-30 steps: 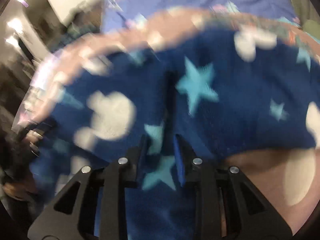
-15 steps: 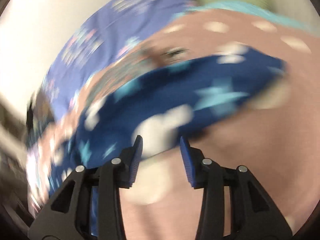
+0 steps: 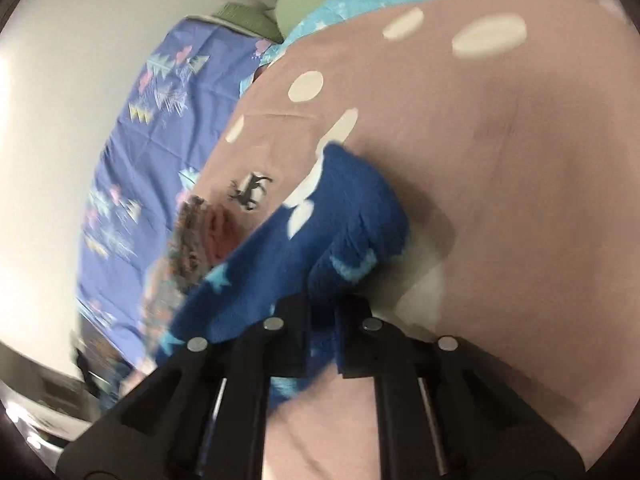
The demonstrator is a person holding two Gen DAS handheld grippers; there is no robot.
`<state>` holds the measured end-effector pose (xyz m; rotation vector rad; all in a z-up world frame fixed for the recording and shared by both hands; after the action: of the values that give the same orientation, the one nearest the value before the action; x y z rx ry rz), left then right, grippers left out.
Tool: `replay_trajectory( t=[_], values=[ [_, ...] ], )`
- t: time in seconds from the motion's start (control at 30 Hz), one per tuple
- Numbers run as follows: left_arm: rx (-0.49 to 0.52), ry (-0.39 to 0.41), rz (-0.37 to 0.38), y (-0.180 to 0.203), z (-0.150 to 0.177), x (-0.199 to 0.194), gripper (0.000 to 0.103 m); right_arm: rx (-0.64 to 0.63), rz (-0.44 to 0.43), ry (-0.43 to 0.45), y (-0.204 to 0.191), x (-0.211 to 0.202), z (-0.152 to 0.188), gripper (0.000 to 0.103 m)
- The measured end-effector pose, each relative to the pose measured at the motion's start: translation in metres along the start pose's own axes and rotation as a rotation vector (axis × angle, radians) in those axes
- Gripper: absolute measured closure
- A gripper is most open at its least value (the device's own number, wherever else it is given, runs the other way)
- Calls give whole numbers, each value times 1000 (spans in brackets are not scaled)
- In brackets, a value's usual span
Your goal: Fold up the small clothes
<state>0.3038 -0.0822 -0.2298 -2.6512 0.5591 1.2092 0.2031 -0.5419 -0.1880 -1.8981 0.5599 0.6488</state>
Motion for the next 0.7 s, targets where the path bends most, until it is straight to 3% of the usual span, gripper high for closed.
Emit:
replay_trajectory(
  t=[0.1, 0.2, 0.3, 0.4, 0.43, 0.5, 0.53, 0.63, 0.7],
  values=[
    [-16, 7, 18, -1, 0, -1, 50, -122, -80, 16, -46, -11, 12, 95],
    [-31, 11, 39, -1, -1, -1, 48, -230, -228, -25, -111, -30, 47, 95],
    [-51, 22, 63, -3, -1, -3, 48, -476, -368, -57, -200, -54, 114, 95],
    [-103, 41, 121, -8, -3, -7, 47, -715, -545, -187, -267, -69, 222, 94],
    [-127, 49, 148, -11, -3, -9, 47, -760, -566, -231, -274, -66, 248, 93],
    [-192, 62, 217, -17, -3, -12, 48, -877, -538, -306, -273, -51, 301, 74],
    [-223, 68, 249, -20, -3, -13, 47, -930, -478, -342, -260, -35, 326, 62],
    [-305, 90, 324, -27, -5, -18, 48, -891, -399, -494, -218, -2, 361, 67],
    [-329, 99, 354, -27, -8, -22, 44, -845, -396, -528, -203, 4, 364, 69]
  ],
)
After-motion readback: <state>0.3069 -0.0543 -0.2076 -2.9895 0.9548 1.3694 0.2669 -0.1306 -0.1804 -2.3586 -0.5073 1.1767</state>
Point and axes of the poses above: each gripper's, at about its wrist camera, not at the fingertips, and x roughly the way its jaws point, y to its right, z to its underside, the point moved 10 cm from there along x, roughly the way its jaws point
